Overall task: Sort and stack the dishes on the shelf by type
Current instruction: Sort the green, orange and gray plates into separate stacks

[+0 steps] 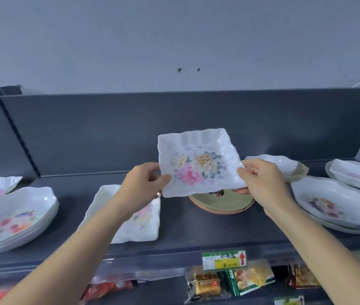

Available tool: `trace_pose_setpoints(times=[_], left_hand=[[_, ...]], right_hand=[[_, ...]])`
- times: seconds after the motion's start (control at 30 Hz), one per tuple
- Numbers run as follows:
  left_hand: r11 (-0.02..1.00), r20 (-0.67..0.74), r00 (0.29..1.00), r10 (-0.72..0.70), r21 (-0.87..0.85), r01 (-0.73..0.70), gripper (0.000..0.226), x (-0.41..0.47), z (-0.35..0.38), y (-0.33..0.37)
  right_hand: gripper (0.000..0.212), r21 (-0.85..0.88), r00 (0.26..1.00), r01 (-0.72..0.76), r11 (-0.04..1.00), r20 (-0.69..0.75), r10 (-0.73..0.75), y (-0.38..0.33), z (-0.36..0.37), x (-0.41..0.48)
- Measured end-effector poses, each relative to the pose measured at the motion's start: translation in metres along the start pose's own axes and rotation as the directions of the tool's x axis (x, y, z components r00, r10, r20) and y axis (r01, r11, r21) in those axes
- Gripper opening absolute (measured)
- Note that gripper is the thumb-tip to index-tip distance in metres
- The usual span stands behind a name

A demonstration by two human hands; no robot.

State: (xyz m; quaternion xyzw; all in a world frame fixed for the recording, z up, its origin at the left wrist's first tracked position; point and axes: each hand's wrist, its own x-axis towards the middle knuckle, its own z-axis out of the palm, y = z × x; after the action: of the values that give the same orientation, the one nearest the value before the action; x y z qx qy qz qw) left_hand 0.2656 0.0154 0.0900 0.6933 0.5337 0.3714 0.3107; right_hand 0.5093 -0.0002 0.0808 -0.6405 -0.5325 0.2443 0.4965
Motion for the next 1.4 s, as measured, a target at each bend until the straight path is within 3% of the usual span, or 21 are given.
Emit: trace_pose_setpoints(times=[0.13,0.3,0.47,0.67,0.9,1.13,1.4], left_hand=[[0.991,-0.076,0.996,-0.043,0.127,0.053,0.016,-0.01,-0.048,-0.029],[0.923,-0.069,0.99,-0.12,0.359,0.137,0.042,-0.023,-0.088,-0.069],[0.867,0.015,0.977,-0.215,0.463,0.184,0.024,-0.031,-0.103,-0.107],[0.805,0.091,0.959,-0.269,0.568,0.172,0.024,-0.03,-0.102,-0.132],[0.764,0.116,0.97,-0.213,0.639,0.091,0.017,-0.027,-0.105,-0.15],[0.574,0.066,0.998,-0.001,0.817,-0.054,0.029,-0.023,-0.105,-0.132],[0.65,0.132,0.95,0.282,0.703,-0.29,0.04,0.019,-0.072,-0.076]], right_hand=[[0.014,-0.034,0.997,0.039,0.999,0.074,-0.037,-0.021,0.045,-0.011],[0.01,-0.181,0.98,0.094,0.979,0.19,-0.059,-0.027,0.106,-0.029],[0.012,-0.392,0.971,0.099,0.915,0.24,-0.002,-0.013,0.146,-0.048],[0.021,-0.527,0.975,0.048,0.849,0.209,0.074,-0.008,0.159,-0.068],[0.021,-0.607,0.977,0.042,0.794,0.192,0.095,-0.015,0.164,-0.079],[0.041,-0.592,0.983,0.029,0.806,0.165,0.086,-0.023,0.149,-0.081],[0.025,-0.644,1.0,-0.018,0.765,-0.014,0.011,-0.017,0.025,-0.044]])
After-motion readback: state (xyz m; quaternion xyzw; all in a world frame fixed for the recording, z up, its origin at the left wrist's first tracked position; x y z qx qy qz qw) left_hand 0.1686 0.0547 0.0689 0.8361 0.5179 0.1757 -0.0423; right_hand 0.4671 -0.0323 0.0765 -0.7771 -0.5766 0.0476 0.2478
